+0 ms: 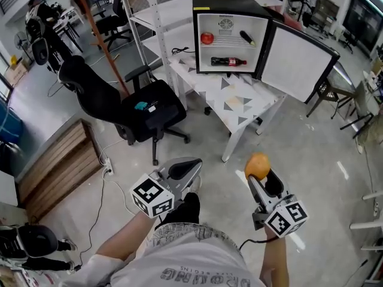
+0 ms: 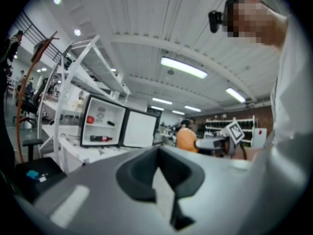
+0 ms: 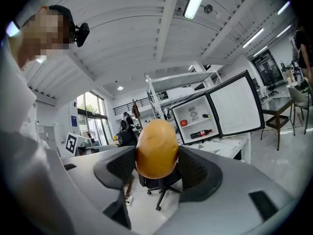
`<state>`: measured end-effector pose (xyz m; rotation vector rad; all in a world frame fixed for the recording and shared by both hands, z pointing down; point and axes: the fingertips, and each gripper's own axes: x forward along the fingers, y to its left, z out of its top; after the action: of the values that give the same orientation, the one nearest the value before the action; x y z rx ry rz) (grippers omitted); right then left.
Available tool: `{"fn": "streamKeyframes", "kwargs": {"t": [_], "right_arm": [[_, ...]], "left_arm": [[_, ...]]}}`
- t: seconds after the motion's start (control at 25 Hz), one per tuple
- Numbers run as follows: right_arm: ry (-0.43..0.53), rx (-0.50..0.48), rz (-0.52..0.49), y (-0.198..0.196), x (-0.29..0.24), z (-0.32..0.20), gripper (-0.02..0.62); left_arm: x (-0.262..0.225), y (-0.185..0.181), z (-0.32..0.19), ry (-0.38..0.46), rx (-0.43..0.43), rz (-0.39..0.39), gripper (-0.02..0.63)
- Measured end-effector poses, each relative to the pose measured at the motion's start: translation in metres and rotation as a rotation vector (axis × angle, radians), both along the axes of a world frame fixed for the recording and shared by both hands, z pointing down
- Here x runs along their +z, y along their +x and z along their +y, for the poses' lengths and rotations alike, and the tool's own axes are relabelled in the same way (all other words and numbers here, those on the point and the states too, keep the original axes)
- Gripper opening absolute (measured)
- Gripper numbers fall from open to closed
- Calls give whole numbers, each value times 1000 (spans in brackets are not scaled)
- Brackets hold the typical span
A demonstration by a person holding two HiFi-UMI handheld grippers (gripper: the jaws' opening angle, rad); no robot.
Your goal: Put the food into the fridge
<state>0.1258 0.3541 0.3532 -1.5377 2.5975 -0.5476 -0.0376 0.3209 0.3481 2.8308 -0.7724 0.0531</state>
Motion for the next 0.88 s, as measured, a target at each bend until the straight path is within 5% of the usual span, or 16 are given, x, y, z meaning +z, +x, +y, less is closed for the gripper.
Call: {"fn": "streamKeyframes", "kwargs": {"t": [0.88], "right_arm": [[-65,32,-6,5,35,-229,265]], "left_arm": [[29,-1,-238,-44,16,-21,8]]}}
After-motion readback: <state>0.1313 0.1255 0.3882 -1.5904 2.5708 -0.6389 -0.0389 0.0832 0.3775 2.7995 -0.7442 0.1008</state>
